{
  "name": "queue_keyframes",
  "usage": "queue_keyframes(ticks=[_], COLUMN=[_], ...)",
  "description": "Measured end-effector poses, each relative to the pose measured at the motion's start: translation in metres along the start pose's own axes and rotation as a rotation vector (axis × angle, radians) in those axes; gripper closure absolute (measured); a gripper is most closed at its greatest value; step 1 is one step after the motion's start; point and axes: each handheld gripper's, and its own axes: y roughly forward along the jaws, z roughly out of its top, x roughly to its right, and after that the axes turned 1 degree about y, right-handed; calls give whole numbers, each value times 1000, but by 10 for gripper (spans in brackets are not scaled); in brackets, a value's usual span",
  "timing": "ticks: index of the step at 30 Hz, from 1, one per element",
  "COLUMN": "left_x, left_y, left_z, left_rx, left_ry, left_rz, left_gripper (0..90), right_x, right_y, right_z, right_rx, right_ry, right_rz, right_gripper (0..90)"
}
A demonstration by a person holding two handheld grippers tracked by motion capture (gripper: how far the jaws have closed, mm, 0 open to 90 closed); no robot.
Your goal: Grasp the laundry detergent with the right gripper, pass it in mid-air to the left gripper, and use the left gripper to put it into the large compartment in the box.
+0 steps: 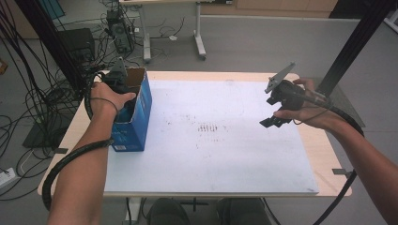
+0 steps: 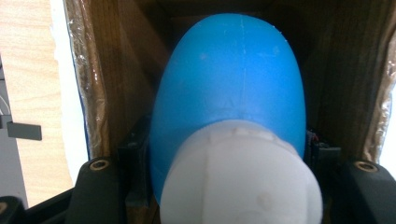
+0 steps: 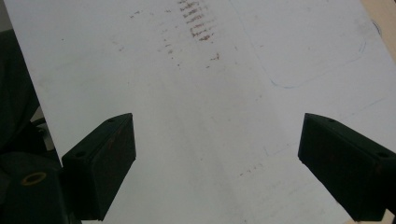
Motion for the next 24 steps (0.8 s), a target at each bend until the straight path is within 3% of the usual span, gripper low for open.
queue_keyframes(ticks=[24], left_x=[2], left_y=[0], left_z=[1], left_rx=[-3], left_ry=[3], left_rz=[5], left_gripper=[367], right_x=[1], right_y=[-1], right_z=[0], right_rx=[2], right_ry=[-3], right_rz=[0], right_gripper=[112])
